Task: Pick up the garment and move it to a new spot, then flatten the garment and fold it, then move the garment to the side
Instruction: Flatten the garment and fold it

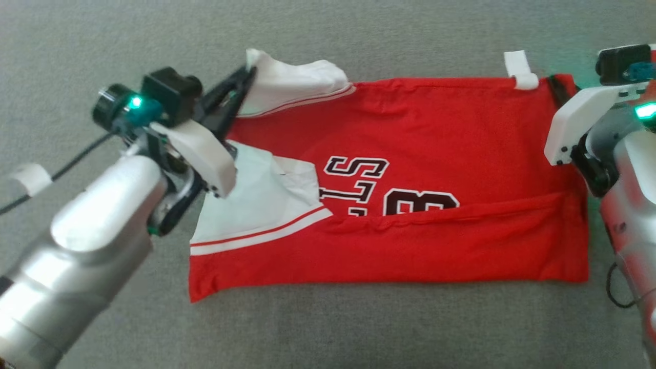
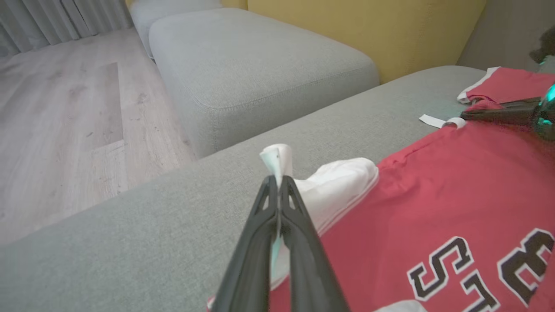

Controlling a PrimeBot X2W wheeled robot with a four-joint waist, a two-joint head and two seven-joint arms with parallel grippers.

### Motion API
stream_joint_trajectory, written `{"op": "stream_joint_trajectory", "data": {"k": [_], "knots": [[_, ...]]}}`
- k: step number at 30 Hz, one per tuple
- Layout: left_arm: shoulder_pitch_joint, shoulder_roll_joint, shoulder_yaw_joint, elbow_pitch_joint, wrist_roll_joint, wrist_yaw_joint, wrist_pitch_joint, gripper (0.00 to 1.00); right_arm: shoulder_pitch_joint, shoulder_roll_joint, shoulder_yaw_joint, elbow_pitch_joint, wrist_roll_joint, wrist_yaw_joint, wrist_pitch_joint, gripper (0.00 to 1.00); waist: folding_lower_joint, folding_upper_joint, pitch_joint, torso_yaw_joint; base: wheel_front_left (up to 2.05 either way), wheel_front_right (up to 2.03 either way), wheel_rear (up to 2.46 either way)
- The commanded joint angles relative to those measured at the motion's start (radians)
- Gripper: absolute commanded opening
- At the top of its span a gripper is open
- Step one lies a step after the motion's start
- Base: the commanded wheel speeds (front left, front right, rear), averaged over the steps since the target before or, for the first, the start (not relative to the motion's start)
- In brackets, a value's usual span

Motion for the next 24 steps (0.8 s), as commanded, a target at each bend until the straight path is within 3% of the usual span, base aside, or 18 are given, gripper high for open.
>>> {"op": "stream_joint_trajectory", "data": {"k": [1, 11, 15, 24], "knots": [[-0.072, 0.051, 0.062, -0.012, -0.004, 0.012, -0.009, 0.0, -0.03, -0.01, 0.029, -0.033, 0.037, -0.001, -0.037, 0.0, -0.0001, 0.0, -0.011, -0.016, 0.0, 0.0, 0.0], [-0.197, 0.062, 0.097, 0.112, 0.038, 0.01, -0.065, 0.0, -0.102, -0.023, 0.104, -0.166, 0.286, -0.001, -0.188, 0.0, -0.0001, 0.0, -0.016, -0.062, 0.0, 0.0, 0.0], [-0.268, 0.036, 0.093, 0.185, 0.088, 0.01, -0.127, 0.0, -0.131, -0.031, 0.116, -0.188, 0.342, -0.001, -0.254, 0.0, -0.0001, 0.0, -0.009, -0.068, 0.0, 0.0, 0.0], [-0.311, -0.024, 0.056, 0.305, 0.155, 0.001, -0.234, 0.0, -0.125, -0.054, 0.171, -0.162, 0.427, -0.001, -0.273, 0.0, -0.0001, 0.0, -0.006, -0.049, 0.0, 0.0, 0.0]]}}
